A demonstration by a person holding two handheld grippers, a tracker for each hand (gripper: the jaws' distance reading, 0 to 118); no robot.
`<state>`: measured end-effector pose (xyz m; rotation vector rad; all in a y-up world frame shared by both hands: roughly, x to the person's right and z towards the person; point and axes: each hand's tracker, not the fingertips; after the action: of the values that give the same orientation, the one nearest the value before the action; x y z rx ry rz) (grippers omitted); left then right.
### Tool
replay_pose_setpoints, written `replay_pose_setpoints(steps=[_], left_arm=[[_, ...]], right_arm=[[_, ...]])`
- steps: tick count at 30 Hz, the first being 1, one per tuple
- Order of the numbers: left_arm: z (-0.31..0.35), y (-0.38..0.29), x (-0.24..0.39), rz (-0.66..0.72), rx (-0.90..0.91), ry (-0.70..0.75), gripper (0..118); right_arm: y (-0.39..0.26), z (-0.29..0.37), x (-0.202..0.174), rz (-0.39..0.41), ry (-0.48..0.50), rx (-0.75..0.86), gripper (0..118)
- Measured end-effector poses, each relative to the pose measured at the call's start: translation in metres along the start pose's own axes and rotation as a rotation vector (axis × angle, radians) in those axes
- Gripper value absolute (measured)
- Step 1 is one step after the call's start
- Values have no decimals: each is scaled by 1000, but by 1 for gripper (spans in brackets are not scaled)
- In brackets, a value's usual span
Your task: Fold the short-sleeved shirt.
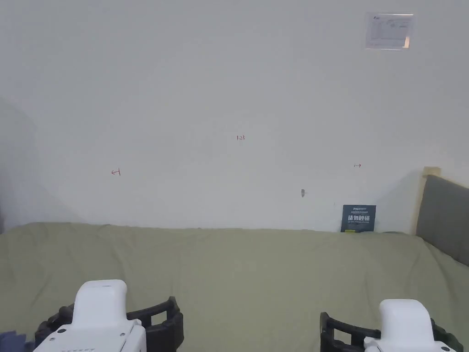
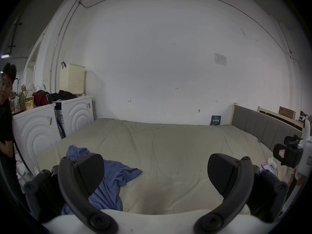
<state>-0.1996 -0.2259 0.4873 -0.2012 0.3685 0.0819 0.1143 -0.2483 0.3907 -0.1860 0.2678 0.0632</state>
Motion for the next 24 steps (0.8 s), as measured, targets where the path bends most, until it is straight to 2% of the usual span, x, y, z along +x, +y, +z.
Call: replay_pose_setpoints(steps=[9,12,13,14,15,17,19,24], left_arm=[[0,-1,-4,2,-15,6,115],[1,-2,-4,-1,-7,24,97],[5,-3,-6,1,14,-3,87],[5,-3,-6,19,33,-35,23],[3,-6,-5,2,13,1,0],[2,-7,-2,-6,30,-14,0],[-5,-10,3,-23,15,-14,0],[-2,-9,3,-30,0,-25,0]], right_arm=[[4,-3,0,1,1,-8,117],[5,-4,4,-18,18,-18,83],[4,-5,3,-27,-6,-16,68],[3,-7,2,-24,-74,-17,0],[1,-7,-1,-10,-100,21,0],[0,-5,-1,-13,-45,-8,0],[-3,-4,-6,22,-63,-5,0],[-2,-5,-1,-18,-69,-11,0]])
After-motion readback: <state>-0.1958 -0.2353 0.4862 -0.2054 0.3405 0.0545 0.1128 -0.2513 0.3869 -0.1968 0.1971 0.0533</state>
